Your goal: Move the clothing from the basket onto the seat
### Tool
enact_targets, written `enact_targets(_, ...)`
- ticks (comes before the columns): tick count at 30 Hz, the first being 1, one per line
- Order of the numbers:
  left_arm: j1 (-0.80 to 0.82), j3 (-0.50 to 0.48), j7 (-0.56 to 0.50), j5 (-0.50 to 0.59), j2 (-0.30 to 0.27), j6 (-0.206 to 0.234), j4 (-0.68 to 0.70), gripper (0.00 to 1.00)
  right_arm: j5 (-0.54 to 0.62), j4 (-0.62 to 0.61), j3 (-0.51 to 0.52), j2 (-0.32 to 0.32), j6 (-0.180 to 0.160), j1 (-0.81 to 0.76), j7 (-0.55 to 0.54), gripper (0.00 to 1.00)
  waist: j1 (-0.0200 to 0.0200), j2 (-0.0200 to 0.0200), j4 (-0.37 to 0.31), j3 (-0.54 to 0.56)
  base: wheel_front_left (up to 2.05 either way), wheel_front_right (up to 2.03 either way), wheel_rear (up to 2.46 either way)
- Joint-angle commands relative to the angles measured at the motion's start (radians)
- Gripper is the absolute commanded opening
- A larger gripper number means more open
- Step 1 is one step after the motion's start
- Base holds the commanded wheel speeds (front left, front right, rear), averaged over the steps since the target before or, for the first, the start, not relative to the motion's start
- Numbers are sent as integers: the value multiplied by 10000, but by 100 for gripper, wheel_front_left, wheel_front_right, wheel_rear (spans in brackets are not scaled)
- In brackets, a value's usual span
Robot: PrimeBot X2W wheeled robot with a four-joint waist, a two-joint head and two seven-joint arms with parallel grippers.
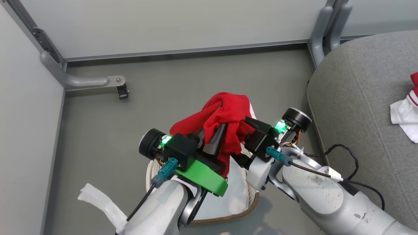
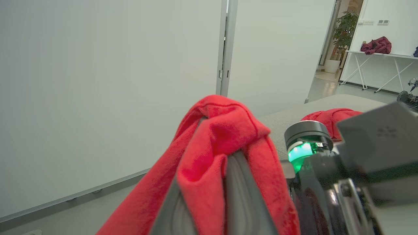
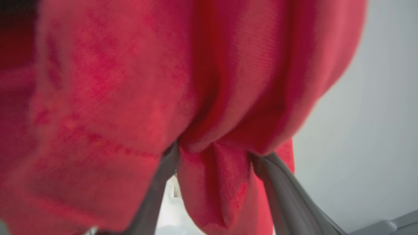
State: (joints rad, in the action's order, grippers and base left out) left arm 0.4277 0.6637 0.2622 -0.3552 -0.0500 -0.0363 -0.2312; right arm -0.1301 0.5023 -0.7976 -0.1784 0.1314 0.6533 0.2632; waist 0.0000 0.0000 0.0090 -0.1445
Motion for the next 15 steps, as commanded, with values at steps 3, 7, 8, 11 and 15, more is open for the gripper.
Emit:
enact_targets(3, 181, 146, 39, -97, -19, -8, 55, 0, -291, 11, 43, 64, -14, 93, 22, 0, 0, 0, 116, -40, 0, 0, 0)
enact_targets(7, 169, 219, 37, -131, -19, 12, -2, 0, -525, -243, 362, 56, -14, -107, 24, 0, 0, 0, 178, -59, 0, 0, 0)
enact_targets(8, 160, 212, 37, -130, -19, 22, -26, 0, -569, -302, 452, 51, -14, -167, 22, 0, 0, 0, 180, -58, 0, 0, 0)
enact_targets(11, 109, 140, 37, -60, -21, 87, -120, 0, -665, -541, 870, 63, -14, -435, 22, 0, 0, 0, 153, -38, 0, 0, 0)
enact_targets(15, 20, 33, 37, 19, -22, 133, -152, 80, -786, -797, 1365, 95, -14, -774, 22, 0, 0, 0, 69, -11, 0, 0, 0)
